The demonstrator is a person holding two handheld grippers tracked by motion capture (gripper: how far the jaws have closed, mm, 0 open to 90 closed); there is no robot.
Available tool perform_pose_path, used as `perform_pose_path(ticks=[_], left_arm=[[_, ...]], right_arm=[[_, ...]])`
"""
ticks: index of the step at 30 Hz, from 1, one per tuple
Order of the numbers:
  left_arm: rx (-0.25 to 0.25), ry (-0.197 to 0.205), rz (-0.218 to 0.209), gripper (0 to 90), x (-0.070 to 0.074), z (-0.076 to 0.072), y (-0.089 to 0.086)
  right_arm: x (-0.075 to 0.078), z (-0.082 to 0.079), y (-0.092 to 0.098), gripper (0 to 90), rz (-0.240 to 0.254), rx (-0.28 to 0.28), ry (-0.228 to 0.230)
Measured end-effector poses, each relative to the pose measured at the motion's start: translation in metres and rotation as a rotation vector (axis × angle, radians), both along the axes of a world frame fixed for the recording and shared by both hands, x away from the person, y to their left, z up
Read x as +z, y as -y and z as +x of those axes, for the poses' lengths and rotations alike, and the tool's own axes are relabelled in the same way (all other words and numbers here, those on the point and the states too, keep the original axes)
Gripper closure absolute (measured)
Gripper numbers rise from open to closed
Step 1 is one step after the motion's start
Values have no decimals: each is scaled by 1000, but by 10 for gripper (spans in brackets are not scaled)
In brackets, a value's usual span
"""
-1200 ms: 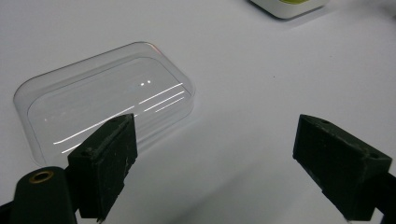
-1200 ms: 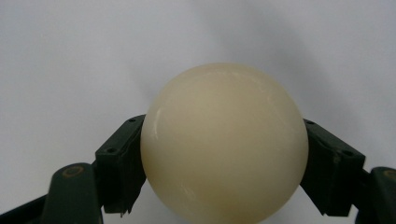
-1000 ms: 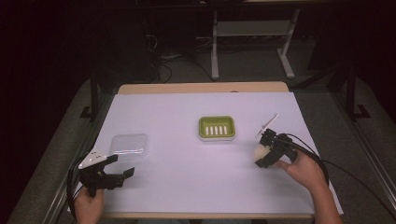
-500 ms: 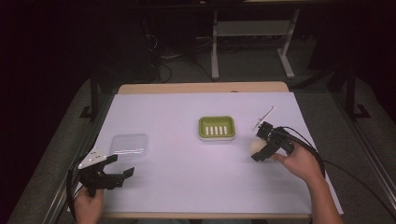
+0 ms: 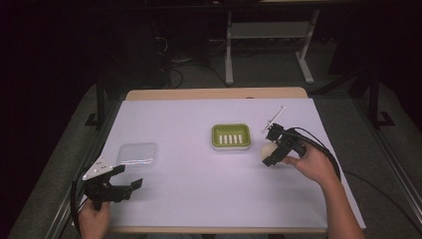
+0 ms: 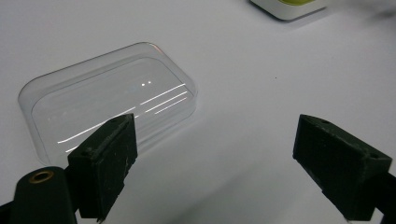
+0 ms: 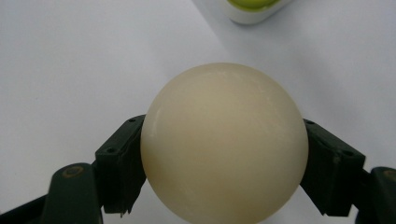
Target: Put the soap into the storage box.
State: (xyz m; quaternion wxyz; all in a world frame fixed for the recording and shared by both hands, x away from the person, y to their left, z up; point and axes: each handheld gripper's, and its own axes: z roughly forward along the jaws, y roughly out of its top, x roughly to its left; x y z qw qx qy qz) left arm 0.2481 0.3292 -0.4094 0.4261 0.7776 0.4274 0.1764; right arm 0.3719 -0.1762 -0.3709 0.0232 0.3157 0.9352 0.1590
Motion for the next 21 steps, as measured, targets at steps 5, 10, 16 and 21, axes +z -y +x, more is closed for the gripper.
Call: perform_pose_path(ticks=[5, 10, 16, 21], left_arm=[[0, -1, 3, 129, 0, 0, 0], [-1, 2, 3, 129, 0, 0, 0], [1, 2, 3, 129, 1, 0, -1], [2, 1, 3, 129, 1, 0, -2]], right_arm=[[2, 5, -5, 240, -5, 8, 9], [4, 12, -11, 240, -7, 25, 14], [6, 19, -18, 240, -4, 38, 17], [8, 23, -25, 240, -17, 51, 21]])
